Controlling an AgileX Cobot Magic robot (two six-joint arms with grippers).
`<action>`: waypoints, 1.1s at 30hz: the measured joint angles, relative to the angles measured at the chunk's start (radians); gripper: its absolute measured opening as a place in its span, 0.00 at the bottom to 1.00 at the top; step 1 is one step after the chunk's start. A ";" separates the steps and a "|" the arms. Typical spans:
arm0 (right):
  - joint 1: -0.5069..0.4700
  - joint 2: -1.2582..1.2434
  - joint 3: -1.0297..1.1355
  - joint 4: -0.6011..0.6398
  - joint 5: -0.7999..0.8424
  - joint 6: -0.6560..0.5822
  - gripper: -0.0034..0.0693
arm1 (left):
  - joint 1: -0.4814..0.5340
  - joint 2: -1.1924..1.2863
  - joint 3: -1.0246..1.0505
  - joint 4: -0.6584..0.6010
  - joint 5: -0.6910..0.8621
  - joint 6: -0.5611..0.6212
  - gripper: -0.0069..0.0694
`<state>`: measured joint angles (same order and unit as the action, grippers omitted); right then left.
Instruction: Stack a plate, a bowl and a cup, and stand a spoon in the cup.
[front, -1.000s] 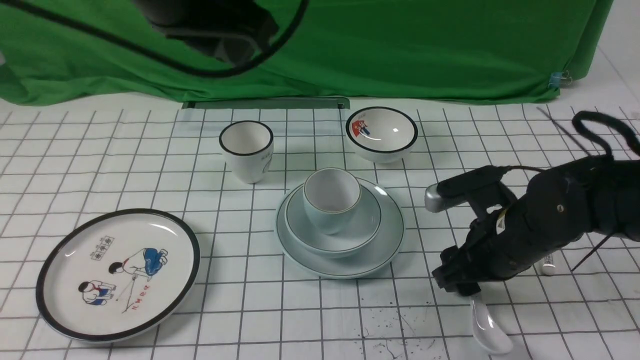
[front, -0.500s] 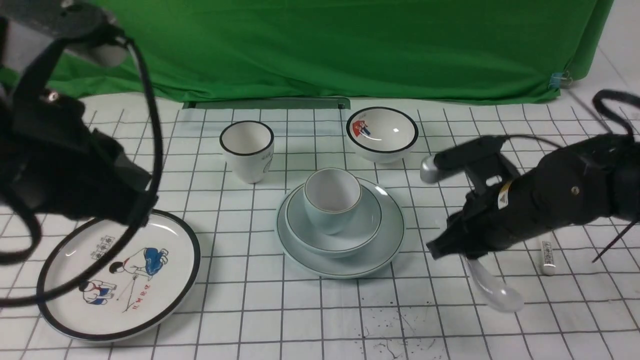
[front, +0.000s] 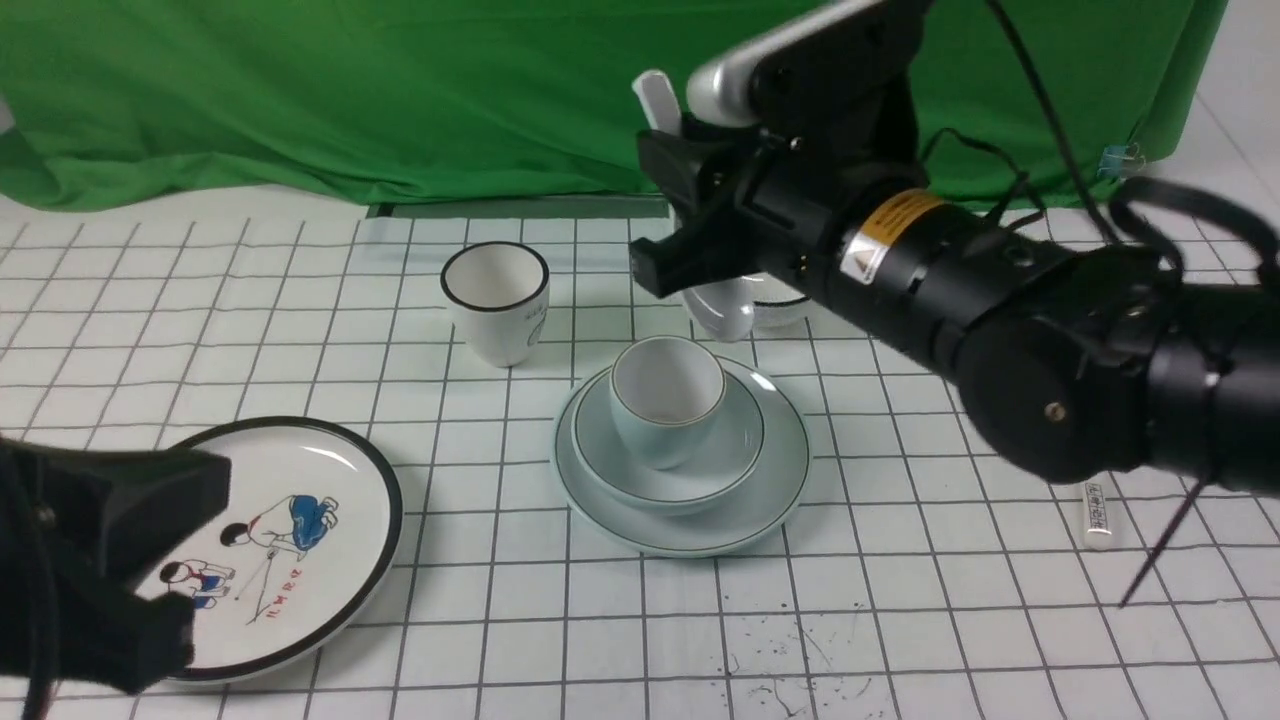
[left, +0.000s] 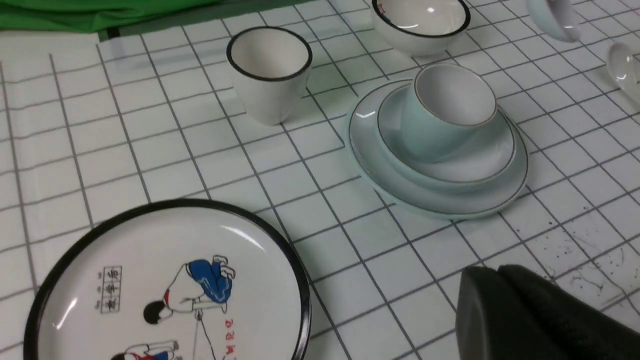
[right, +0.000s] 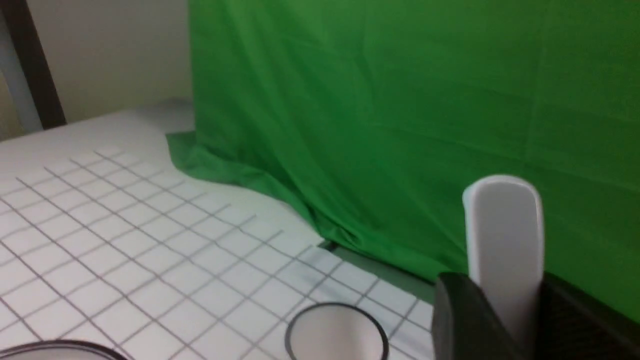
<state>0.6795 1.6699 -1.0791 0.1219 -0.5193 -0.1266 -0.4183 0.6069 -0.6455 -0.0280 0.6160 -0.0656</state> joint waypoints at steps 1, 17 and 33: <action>0.003 0.033 0.000 0.000 -0.041 0.000 0.28 | 0.000 -0.014 0.010 0.000 0.017 -0.001 0.04; 0.003 0.254 0.000 0.001 -0.205 0.091 0.29 | 0.000 -0.041 0.016 -0.003 0.093 -0.002 0.05; 0.003 -0.108 0.001 0.001 0.242 -0.072 0.22 | 0.000 -0.041 0.016 0.003 0.092 -0.003 0.05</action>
<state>0.6829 1.5622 -1.0783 0.1232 -0.2771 -0.1989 -0.4183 0.5663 -0.6295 -0.0246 0.7083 -0.0688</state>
